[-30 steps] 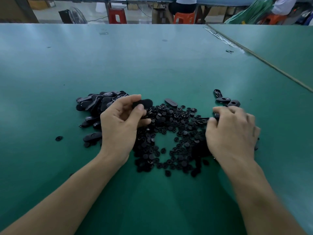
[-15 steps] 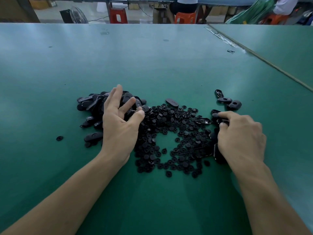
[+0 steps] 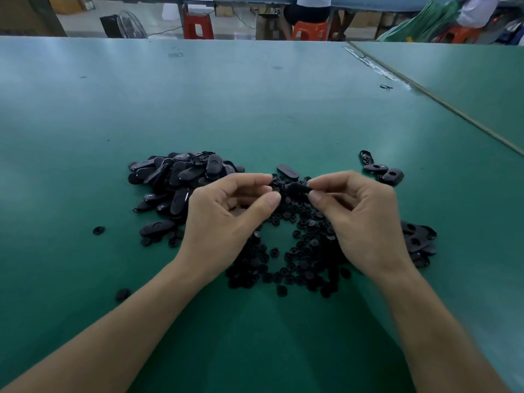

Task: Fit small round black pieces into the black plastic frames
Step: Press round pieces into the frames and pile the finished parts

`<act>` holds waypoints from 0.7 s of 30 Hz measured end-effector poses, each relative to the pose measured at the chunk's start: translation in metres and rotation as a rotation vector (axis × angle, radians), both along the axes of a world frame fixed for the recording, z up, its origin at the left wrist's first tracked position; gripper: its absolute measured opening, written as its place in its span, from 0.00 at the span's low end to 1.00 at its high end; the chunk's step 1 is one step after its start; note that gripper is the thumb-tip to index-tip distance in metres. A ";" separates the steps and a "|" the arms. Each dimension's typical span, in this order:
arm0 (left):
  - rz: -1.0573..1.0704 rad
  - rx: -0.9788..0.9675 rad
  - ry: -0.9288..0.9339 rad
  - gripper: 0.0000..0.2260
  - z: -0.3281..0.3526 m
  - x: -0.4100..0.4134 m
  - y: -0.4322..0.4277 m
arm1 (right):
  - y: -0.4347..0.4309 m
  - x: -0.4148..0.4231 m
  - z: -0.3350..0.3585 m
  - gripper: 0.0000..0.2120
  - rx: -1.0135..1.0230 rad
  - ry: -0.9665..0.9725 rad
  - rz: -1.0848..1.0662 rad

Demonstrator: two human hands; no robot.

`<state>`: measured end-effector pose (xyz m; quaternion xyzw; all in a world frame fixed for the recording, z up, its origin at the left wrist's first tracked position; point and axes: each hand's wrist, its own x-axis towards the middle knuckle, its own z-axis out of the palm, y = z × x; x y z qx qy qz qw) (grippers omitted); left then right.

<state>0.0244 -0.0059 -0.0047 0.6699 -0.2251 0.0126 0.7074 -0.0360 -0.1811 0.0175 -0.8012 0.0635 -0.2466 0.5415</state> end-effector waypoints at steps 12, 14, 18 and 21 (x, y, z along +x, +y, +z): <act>-0.031 0.065 0.038 0.10 0.000 -0.001 0.000 | 0.005 -0.003 -0.009 0.04 -0.376 0.131 -0.122; -0.039 0.017 0.065 0.10 0.000 0.000 -0.002 | 0.002 -0.004 -0.010 0.06 -0.527 0.239 -0.141; -0.048 -0.045 0.088 0.09 0.001 0.002 -0.003 | 0.005 -0.006 -0.010 0.06 -0.583 0.322 -0.130; -0.045 -0.062 0.088 0.06 0.000 0.003 -0.002 | 0.006 -0.005 -0.009 0.04 -0.562 0.318 -0.127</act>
